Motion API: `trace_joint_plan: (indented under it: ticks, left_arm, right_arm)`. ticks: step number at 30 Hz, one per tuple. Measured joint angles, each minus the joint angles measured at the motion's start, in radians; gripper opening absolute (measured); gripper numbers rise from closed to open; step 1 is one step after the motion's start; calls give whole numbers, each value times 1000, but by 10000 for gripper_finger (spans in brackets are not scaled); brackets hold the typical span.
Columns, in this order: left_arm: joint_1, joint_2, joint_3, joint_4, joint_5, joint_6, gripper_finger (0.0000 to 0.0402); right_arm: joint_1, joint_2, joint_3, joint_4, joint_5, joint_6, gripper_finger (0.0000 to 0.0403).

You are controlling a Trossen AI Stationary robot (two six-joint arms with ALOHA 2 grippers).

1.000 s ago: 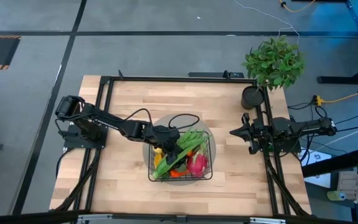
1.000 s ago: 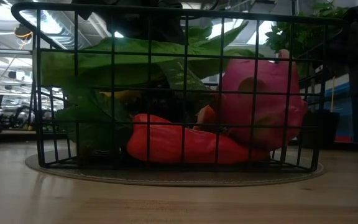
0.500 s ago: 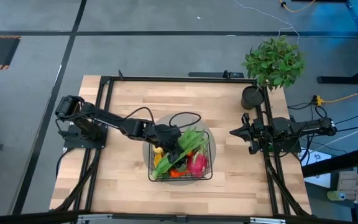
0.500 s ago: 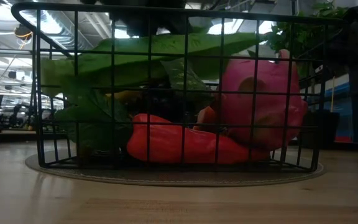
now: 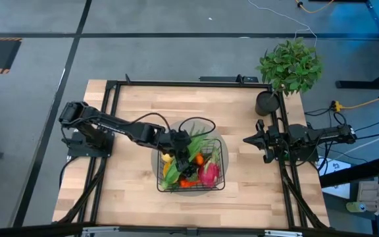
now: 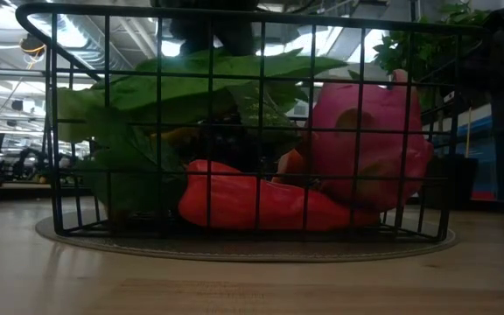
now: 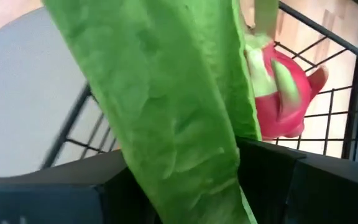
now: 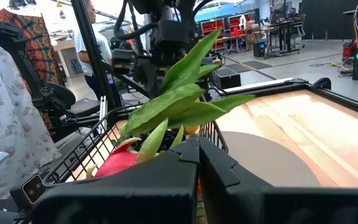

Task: Build produce basket
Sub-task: Put the leaf lettuce into the wire basket

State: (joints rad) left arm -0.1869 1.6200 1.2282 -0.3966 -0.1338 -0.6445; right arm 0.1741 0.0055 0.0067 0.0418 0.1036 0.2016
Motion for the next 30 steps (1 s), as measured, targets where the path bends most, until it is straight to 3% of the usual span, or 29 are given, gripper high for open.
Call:
trace_joint_plan:
  ticks: [10,21,30]
  left_arm:
    - [-19,9,0,82,5,49,163]
    - [-25,29,0,50,-13,53,163]
    - [-25,30,141,16,3,97,163]
  right_arm:
    - [0,0,0,0,0,0,5]
    - [0,0,0,0,0,0,5]
    - [0,0,0,0,0,0,5]
